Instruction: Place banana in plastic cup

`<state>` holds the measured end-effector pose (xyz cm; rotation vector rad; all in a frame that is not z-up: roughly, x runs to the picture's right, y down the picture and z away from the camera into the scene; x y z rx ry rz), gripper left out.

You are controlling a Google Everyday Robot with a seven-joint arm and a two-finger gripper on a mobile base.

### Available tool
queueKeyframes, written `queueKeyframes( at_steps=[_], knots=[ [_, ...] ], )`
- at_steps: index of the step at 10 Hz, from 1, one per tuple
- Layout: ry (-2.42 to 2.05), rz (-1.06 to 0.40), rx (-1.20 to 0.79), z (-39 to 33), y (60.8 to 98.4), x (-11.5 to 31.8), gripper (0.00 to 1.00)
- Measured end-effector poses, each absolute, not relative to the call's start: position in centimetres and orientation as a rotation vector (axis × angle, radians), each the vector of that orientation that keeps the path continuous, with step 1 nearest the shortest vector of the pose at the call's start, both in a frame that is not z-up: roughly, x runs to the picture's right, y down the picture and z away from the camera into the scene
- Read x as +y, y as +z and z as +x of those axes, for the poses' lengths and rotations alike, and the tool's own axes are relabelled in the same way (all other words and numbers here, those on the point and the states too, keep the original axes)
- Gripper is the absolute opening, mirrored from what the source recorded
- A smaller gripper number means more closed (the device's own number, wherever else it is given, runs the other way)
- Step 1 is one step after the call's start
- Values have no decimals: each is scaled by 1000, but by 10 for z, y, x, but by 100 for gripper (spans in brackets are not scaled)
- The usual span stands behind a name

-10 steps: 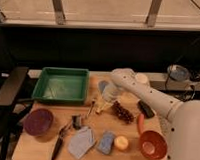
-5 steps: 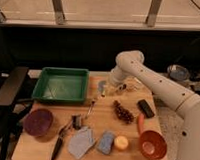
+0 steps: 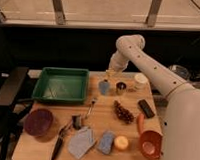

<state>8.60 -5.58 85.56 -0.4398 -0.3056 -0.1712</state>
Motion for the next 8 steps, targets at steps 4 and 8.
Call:
queueKeyframes(
  at_steps=[4,8],
  knots=[
    [-151,-465,-349,82,896,-28,78],
    [-148,-461,-406,63,894,-22,78]
  ],
)
